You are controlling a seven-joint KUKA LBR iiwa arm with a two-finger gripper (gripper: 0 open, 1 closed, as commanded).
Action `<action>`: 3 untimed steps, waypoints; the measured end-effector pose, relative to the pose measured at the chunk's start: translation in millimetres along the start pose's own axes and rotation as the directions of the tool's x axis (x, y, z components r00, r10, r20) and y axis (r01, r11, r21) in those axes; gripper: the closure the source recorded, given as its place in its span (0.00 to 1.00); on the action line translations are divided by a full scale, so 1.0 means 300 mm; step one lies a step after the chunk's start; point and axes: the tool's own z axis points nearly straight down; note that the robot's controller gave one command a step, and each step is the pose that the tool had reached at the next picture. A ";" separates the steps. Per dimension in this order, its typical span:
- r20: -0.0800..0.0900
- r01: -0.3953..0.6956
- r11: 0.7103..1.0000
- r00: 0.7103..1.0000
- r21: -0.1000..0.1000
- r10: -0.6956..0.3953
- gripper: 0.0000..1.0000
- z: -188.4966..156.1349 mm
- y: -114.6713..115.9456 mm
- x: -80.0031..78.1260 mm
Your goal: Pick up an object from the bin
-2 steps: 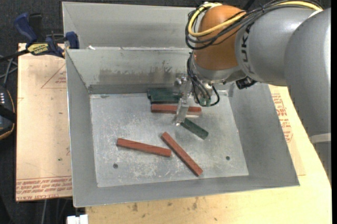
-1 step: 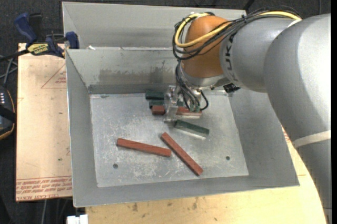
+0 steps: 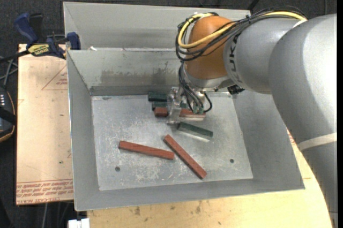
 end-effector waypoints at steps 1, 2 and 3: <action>-0.012 -0.005 1.000 1.000 0.003 0.005 1.00 -0.133 0.024 -0.025; -0.012 -0.025 1.000 1.000 0.003 0.025 1.00 -0.350 0.012 0.018; -0.003 -0.021 1.000 1.000 0.002 0.021 1.00 -0.195 -0.027 0.014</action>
Offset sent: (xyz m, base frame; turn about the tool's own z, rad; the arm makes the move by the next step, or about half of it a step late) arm -0.0083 0.0031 0.1108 0.0294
